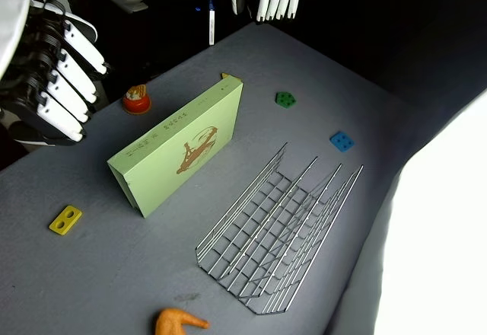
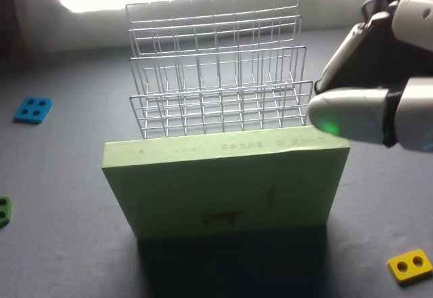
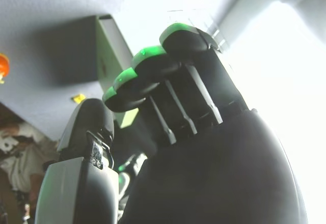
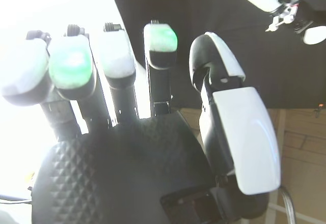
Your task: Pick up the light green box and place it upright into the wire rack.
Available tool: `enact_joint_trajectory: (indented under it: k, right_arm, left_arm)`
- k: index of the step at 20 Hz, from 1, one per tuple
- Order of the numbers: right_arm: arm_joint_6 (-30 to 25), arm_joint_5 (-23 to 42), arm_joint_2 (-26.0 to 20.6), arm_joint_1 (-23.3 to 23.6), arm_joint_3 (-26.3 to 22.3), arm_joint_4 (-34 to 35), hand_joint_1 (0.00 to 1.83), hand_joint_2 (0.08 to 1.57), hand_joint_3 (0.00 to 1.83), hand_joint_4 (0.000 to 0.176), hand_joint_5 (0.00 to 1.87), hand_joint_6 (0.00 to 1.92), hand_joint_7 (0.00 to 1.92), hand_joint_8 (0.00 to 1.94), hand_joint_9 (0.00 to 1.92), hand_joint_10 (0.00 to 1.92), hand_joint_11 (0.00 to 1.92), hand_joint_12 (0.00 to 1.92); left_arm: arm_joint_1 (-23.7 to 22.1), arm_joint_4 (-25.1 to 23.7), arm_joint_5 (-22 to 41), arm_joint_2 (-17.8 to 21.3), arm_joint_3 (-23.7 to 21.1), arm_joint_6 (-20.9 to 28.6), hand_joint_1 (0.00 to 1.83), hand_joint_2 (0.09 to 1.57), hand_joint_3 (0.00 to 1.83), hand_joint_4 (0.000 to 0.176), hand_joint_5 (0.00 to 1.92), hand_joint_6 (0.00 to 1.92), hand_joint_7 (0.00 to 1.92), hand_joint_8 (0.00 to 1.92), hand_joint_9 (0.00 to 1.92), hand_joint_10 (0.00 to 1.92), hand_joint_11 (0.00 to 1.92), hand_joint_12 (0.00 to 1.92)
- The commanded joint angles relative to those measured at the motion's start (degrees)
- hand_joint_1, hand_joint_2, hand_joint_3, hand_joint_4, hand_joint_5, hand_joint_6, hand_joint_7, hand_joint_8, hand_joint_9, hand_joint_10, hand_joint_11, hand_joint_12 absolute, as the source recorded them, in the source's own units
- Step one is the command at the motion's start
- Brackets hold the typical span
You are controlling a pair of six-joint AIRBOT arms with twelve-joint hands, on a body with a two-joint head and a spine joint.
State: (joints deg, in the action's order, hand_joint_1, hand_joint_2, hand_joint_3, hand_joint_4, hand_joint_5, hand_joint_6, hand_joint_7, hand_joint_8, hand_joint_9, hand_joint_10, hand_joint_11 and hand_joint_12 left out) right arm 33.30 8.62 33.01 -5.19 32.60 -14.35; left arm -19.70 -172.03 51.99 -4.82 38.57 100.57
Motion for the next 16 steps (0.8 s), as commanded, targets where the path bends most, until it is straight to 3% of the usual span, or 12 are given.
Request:
enact_joint_trajectory:
  k: [1,4,6,8,9,10,11,12,13,14,16]
  right_arm:
    - [-0.04,6.01,-0.27,0.65,-0.23,0.78,0.19,1.19,0.11,0.000,0.02,0.07,0.08,0.02,0.03,0.06,0.00,0.14]
    - [3.27,4.61,-0.34,0.66,-1.58,0.78,0.18,1.23,0.04,0.000,0.03,0.03,0.08,0.00,0.04,0.03,0.00,0.10]
    - [3.78,4.56,-0.36,0.89,-2.08,0.78,0.18,1.22,0.02,0.000,0.03,0.02,0.04,0.00,0.00,0.00,0.00,0.00]
    - [5.20,4.20,-0.37,1.31,-2.57,0.80,0.25,1.19,0.00,0.000,0.12,0.00,0.14,0.01,0.11,0.02,0.00,0.26]
    - [7.19,4.02,-0.37,1.37,-2.97,0.88,0.25,1.18,0.00,0.000,0.12,0.00,0.11,0.00,0.08,0.00,0.00,0.27]
    - [15.12,3.82,-0.37,1.36,-3.58,6.60,0.26,1.17,0.00,0.000,0.13,0.01,0.11,0.00,0.09,0.01,0.00,0.28]
    - [29.77,4.15,-0.32,1.12,-4.55,18.66,0.25,1.18,0.00,0.000,0.13,0.00,0.10,0.00,0.08,0.00,0.00,0.27]
    - [34.68,4.81,-0.28,0.73,-5.00,22.31,0.27,1.18,0.00,0.000,0.12,0.00,0.11,0.00,0.10,0.01,0.00,0.29]
    - [35.41,5.30,-0.22,0.42,-5.20,23.02,0.27,1.16,0.00,0.000,0.09,0.00,0.10,0.00,0.09,0.00,0.00,0.33]
    - [36.48,5.83,-0.16,0.26,-5.30,24.19,0.34,1.12,0.00,0.000,0.06,0.00,0.07,0.00,0.06,0.00,0.00,0.33]
    - [39.06,8.69,0.31,-1.01,-5.35,25.44,0.55,1.06,0.00,0.000,0.06,0.00,0.07,0.00,0.06,0.00,0.00,0.28]
  left_arm:
    - [-0.58,-0.55,-4.71,-0.02,0.24,-0.03,0.15,1.26,0.09,0.015,0.06,0.03,0.07,0.02,0.03,0.04,0.00,0.39]
    - [-0.54,-0.55,-4.71,-0.02,0.34,-0.03,0.14,1.29,0.02,0.015,0.07,0.01,0.07,0.00,0.04,0.01,0.00,0.37]
    - [-0.42,-0.55,-4.71,-0.01,0.27,-0.03,0.12,1.29,0.01,0.029,0.02,0.00,0.05,0.00,0.03,0.00,0.00,0.25]
    - [-0.44,-0.55,-4.71,0.00,-0.16,-0.03,0.08,1.30,0.01,0.038,0.03,0.01,0.04,0.00,0.01,0.00,0.00,0.09]
    - [-0.50,-0.55,-4.71,0.00,-0.43,-0.03,0.14,1.30,0.00,0.023,0.09,0.02,0.05,0.00,0.01,0.00,0.00,0.15]
    - [-0.66,-0.55,-4.71,0.02,-0.80,-0.03,0.13,1.29,0.00,0.017,0.11,0.01,0.09,0.01,0.03,0.01,0.00,0.22]
    - [-0.95,-0.55,-4.71,0.04,-1.19,-0.02,0.11,1.29,0.00,0.016,0.09,0.01,0.08,0.00,0.03,0.00,0.00,0.24]
    - [-1.22,-0.55,-4.71,0.04,-1.47,-0.02,0.10,1.29,0.00,0.018,0.07,0.00,0.04,0.00,0.01,0.00,0.00,0.20]
    - [-1.33,-0.55,-4.71,0.04,-1.71,-0.02,0.11,1.30,0.00,0.026,0.03,0.01,0.01,0.00,0.00,0.00,0.00,0.04]
    - [-1.31,-0.55,-4.71,0.05,-1.84,-0.02,0.11,1.30,0.00,0.033,0.03,0.01,0.00,0.00,0.00,0.00,0.00,0.01]
    - [-1.23,-0.55,-4.71,0.06,-2.24,-0.03,0.08,1.31,0.01,0.032,0.02,0.01,0.01,0.00,0.00,0.00,0.00,0.00]
